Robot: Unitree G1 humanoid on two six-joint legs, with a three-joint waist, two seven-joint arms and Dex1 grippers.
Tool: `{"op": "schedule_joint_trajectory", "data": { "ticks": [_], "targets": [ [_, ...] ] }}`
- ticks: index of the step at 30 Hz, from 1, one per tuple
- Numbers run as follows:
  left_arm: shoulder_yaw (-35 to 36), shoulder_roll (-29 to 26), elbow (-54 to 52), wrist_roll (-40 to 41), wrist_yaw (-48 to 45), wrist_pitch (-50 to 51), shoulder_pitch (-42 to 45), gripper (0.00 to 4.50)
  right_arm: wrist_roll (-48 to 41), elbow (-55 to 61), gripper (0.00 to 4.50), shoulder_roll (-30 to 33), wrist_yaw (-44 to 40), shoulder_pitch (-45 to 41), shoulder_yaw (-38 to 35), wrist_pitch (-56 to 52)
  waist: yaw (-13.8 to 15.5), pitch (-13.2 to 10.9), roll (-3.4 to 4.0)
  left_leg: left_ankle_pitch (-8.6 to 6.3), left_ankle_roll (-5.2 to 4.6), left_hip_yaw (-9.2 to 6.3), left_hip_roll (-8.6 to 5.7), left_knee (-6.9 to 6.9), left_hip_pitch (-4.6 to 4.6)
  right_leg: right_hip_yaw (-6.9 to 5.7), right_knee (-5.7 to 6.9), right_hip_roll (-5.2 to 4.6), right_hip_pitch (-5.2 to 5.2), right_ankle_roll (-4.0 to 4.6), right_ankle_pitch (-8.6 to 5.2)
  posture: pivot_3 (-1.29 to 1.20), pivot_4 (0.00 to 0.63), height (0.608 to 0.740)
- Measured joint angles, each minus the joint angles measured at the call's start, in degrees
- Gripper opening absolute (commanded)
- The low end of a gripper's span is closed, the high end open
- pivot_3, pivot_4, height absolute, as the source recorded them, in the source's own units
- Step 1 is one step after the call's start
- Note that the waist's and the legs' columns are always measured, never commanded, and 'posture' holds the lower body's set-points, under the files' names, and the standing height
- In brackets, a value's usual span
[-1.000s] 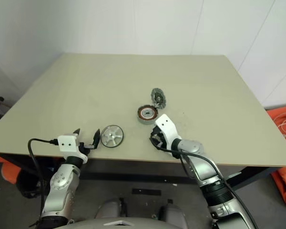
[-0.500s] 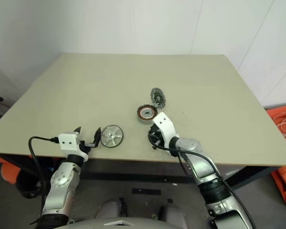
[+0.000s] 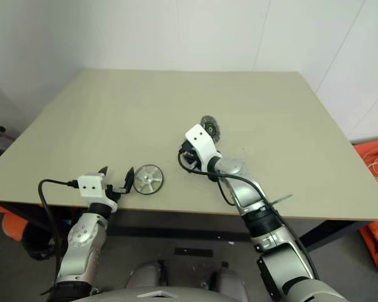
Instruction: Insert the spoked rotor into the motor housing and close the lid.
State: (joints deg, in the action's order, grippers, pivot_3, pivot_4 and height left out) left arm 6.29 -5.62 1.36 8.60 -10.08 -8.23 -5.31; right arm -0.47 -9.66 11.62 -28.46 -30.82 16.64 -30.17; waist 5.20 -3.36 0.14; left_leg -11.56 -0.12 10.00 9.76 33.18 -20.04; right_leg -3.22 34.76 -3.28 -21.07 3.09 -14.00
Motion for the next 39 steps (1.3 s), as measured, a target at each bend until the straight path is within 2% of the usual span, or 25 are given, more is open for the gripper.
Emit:
{"op": "schedule_joint_trajectory", "data": {
  "ticks": [14,28,39],
  "targets": [
    [-0.1,0.2,0.0,0.0,0.5,0.0,0.0,4.50,2.0,-17.0,0.57,-2.4,2.7,-8.4,-2.0,7.6,-0.2,0.0,0.00,0.02,0.03,0.00,0.00,0.01,-0.02,0.00,0.02,0.00,-0.01,0.04,0.02,0.00,0.000,0.740],
    [-0.1,0.1,-0.3,0.0,0.5,0.7,0.0,4.50,2.5,-21.0,0.57,-2.4,3.5,-9.2,-4.3,9.7,-1.1,0.0,0.00,0.01,0.01,0.01,0.00,0.01,-0.02,0.00,0.03,0.00,-0.01,0.05,0.02,0.00,0.000,0.740],
    [-0.1,0.1,-1.2,0.0,0.5,1.3,-0.2,4.50,2.5,-20.4,4.18,-3.7,2.8,-9.5,-4.7,9.6,-1.2,0.0,0.00,0.00,0.00,0.01,0.00,0.02,-0.02,0.00,0.03,0.00,-0.01,0.06,0.02,0.00,0.000,0.740]
  ]
}}
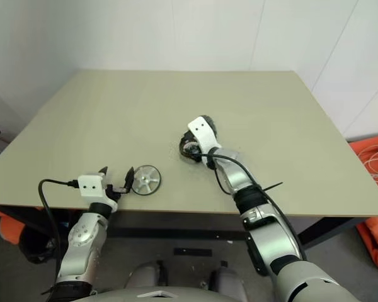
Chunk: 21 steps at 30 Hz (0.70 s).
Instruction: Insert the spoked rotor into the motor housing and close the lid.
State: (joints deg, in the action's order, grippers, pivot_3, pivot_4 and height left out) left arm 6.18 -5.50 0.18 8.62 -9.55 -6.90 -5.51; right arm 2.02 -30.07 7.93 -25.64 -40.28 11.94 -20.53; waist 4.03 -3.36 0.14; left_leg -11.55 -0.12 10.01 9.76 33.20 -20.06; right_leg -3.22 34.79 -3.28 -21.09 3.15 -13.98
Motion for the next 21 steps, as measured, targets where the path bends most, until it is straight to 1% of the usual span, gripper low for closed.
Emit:
{"op": "schedule_joint_trajectory", "data": {
  "ticks": [2,3,5,9,11,15,16,21],
  "targets": [
    [0.0,0.0,-0.1,0.0,0.0,0.1,-0.1,4.50,-0.3,0.7,4.18,-0.5,0.0,0.0,-0.3,-0.2,0.0,0.0,0.01,0.00,0.00,0.00,0.00,0.00,-0.01,0.00,0.00,0.00,-0.02,0.00,0.00,0.00,0.000,0.740],
    [-0.1,0.0,-0.2,0.0,0.0,0.1,-0.2,4.50,-0.4,1.4,4.07,-0.7,0.0,0.0,-0.5,-0.2,0.0,0.0,0.01,0.00,0.00,0.00,0.00,0.00,-0.02,0.00,0.00,0.00,-0.03,0.00,0.00,0.00,0.000,0.740],
    [-0.1,0.0,-0.3,0.0,0.0,0.2,-0.2,4.50,-1.0,3.3,3.58,-1.1,-0.1,0.0,-0.8,-0.7,0.0,0.0,0.01,0.00,0.00,0.00,0.00,0.00,-0.02,0.00,0.00,0.00,-0.03,0.00,0.00,0.00,0.000,0.740],
    [-0.2,0.0,-0.3,0.0,0.0,0.2,-0.2,4.50,-1.1,5.9,2.27,-1.1,-0.3,0.0,-0.8,-2.3,0.0,0.0,0.00,0.00,0.00,0.00,0.00,0.00,-0.01,0.00,0.00,0.00,-0.02,0.00,0.00,0.00,0.000,0.740],
    [-0.2,0.0,-0.3,0.0,0.0,0.2,-0.2,4.50,-1.1,6.2,1.52,-1.0,-0.3,0.0,-0.8,-2.6,0.0,0.0,0.00,0.00,0.00,0.00,0.00,0.00,-0.01,0.00,0.00,0.00,-0.02,0.00,0.00,0.00,0.000,0.740],
    [-0.3,0.0,-0.3,0.0,0.0,0.2,-0.2,4.50,-1.0,6.2,0.17,-0.8,-0.2,0.0,-0.8,-3.3,0.0,0.0,0.00,0.00,0.01,0.00,0.00,0.00,-0.01,0.00,0.00,0.00,-0.02,0.00,0.00,0.00,0.000,0.740],
    [-0.3,0.0,-0.3,0.0,0.0,0.2,-0.2,4.50,-0.9,6.2,0.01,-0.7,-0.2,0.0,-0.8,-3.4,0.0,0.0,0.00,0.00,0.01,0.00,0.00,0.00,-0.02,0.00,0.00,0.00,-0.02,0.00,0.00,0.00,0.000,0.740],
    [-0.3,0.0,-0.3,0.0,0.0,0.2,-0.2,4.50,0.9,5.7,0.01,0.6,0.7,0.0,-0.5,-3.5,0.0,0.0,0.00,0.01,0.01,0.00,0.00,0.00,-0.01,0.00,0.00,0.00,-0.02,0.00,0.00,0.00,0.000,0.740]
  ]
}}
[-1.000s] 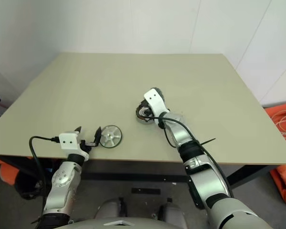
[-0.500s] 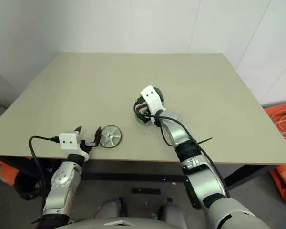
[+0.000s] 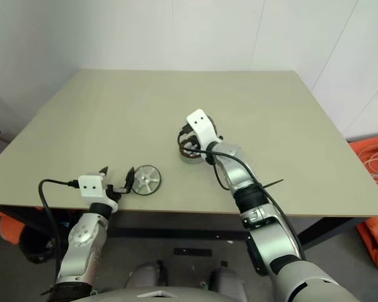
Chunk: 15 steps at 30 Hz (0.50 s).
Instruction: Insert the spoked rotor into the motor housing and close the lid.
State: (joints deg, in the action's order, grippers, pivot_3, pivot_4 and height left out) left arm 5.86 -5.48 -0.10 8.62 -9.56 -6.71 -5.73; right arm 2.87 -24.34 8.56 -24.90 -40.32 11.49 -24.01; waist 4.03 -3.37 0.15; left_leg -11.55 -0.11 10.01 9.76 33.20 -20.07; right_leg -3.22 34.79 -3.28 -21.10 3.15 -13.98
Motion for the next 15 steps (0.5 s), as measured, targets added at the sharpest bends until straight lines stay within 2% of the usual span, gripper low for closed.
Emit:
{"op": "schedule_joint_trajectory", "data": {
  "ticks": [15],
  "targets": [
    [-0.1,0.0,0.0,0.0,0.0,0.0,0.0,4.50,2.9,-4.0,0.01,0.6,1.1,0.0,0.7,-0.2,0.0,0.0,0.00,0.00,0.00,0.00,0.00,0.00,-0.01,0.00,0.01,0.00,-0.01,0.00,0.00,0.00,0.000,0.740]
  ]
}}
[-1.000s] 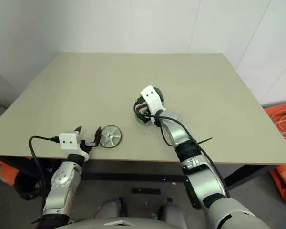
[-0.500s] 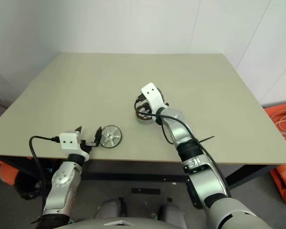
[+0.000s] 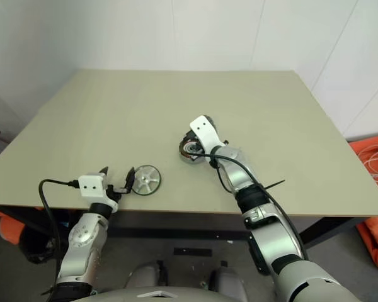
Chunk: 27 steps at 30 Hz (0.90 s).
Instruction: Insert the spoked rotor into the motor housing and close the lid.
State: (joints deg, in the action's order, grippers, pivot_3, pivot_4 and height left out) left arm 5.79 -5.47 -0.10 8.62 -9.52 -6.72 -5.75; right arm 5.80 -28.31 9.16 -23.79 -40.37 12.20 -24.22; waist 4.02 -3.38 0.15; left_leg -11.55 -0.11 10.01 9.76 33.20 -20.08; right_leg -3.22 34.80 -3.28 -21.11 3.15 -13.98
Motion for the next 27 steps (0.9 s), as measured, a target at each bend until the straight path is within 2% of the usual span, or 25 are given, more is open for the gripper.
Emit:
{"op": "schedule_joint_trajectory", "data": {
  "ticks": [27],
  "targets": [
    [0.0,0.2,0.0,0.0,0.0,0.0,0.0,4.50,0.0,-0.3,0.01,-0.9,-1.9,-0.2,0.0,-0.2,0.0,0.0,0.00,0.00,0.00,0.00,0.00,0.00,0.00,0.00,0.00,0.00,0.00,0.00,0.00,0.00,0.000,0.740]
  ]
}}
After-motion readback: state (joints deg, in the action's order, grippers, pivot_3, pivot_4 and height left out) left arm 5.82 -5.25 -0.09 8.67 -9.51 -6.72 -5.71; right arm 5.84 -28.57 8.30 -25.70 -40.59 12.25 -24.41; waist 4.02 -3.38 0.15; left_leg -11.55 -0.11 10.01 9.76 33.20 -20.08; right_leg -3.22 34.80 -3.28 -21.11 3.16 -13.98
